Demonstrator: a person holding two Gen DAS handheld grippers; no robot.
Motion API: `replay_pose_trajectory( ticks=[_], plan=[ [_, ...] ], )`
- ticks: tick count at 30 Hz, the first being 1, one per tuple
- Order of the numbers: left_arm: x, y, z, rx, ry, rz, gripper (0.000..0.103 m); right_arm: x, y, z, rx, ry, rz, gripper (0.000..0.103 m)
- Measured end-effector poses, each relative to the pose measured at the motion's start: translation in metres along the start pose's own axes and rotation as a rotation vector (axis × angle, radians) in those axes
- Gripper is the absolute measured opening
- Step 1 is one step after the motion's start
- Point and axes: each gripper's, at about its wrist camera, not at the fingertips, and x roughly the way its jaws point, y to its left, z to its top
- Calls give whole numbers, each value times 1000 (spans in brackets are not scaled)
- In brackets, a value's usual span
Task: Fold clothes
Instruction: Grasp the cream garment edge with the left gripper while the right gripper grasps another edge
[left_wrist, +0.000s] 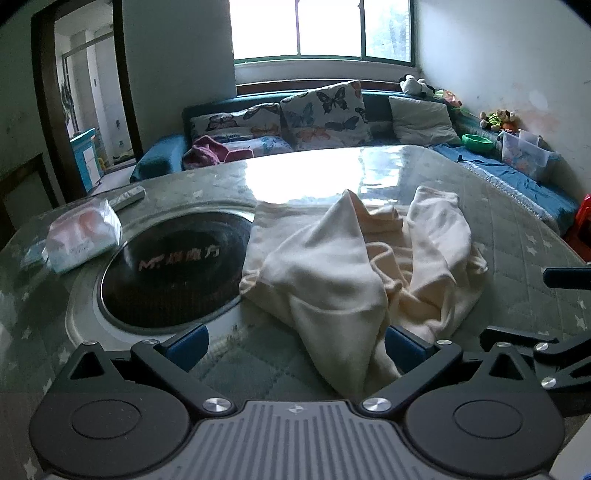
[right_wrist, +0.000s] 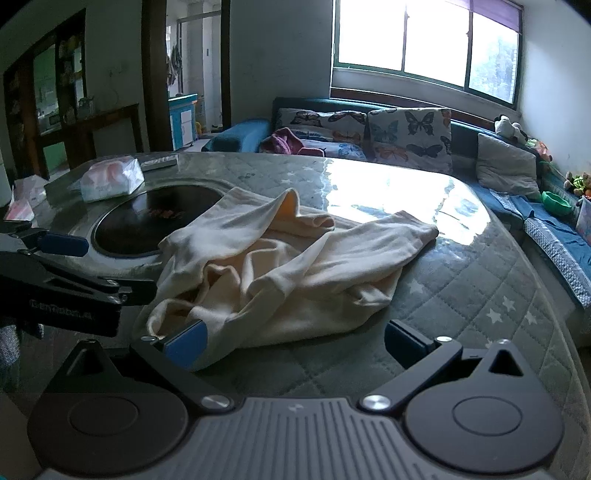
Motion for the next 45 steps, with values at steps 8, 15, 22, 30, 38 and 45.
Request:
replay_pose_trajectory(
  ticks=[8, 15, 22, 30, 38, 45],
  plan=[
    [18, 6, 31, 31, -42, -17, 102, 17, -29, 21, 42, -9, -23, 99],
    [56, 0, 59, 72, -60, -53, 95, 44, -64, 43, 85, -10, -47, 91],
    [104, -9, 87, 92, -45, -110, 93, 83, -105, 61, 168, 13, -49, 70],
    [160, -21, 108, 116, 11, -169, 94, 135, -141, 74, 230, 64, -40, 62],
    [186, -16, 103, 106, 65, -259, 69, 170, -167, 82, 317, 73, -44, 52],
    [177, -8, 103, 79, 34, -310, 14, 187, -172, 80, 366, 69, -33, 38]
  ],
)
